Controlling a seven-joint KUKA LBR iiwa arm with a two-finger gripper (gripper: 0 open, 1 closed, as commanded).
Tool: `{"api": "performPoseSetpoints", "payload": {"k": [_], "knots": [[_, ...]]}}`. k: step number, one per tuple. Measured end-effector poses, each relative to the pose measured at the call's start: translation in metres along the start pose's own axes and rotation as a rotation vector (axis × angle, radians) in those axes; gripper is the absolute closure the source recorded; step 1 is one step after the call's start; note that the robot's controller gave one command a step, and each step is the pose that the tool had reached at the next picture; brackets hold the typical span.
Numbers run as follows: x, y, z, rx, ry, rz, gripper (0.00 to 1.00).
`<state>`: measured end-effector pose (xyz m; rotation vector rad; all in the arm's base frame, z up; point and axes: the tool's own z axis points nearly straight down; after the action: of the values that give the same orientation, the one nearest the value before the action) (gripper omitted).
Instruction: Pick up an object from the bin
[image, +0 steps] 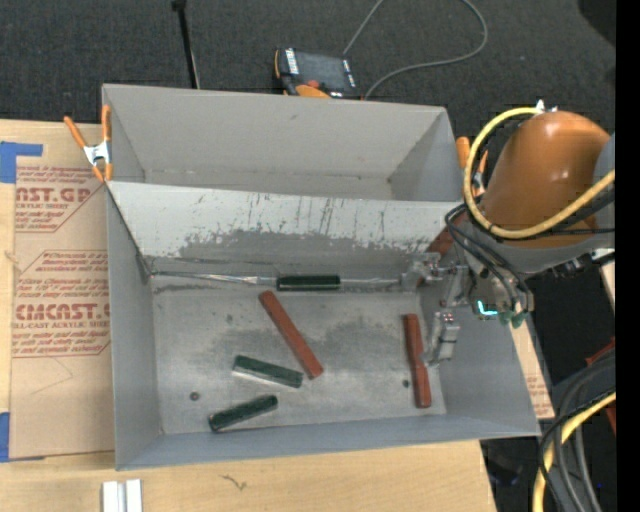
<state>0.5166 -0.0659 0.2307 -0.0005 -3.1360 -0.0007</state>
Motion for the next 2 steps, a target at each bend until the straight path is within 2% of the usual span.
{"api": "performPoseSetpoints", "payload": {"k": [1, 2], "knots": [[0.023, -0.091, 0.103, 0.001, -0.003, -0.391, 0.0], [0.013, -0.061, 0.149, -0.002, -0.004, -0.793, 0.0]]}}
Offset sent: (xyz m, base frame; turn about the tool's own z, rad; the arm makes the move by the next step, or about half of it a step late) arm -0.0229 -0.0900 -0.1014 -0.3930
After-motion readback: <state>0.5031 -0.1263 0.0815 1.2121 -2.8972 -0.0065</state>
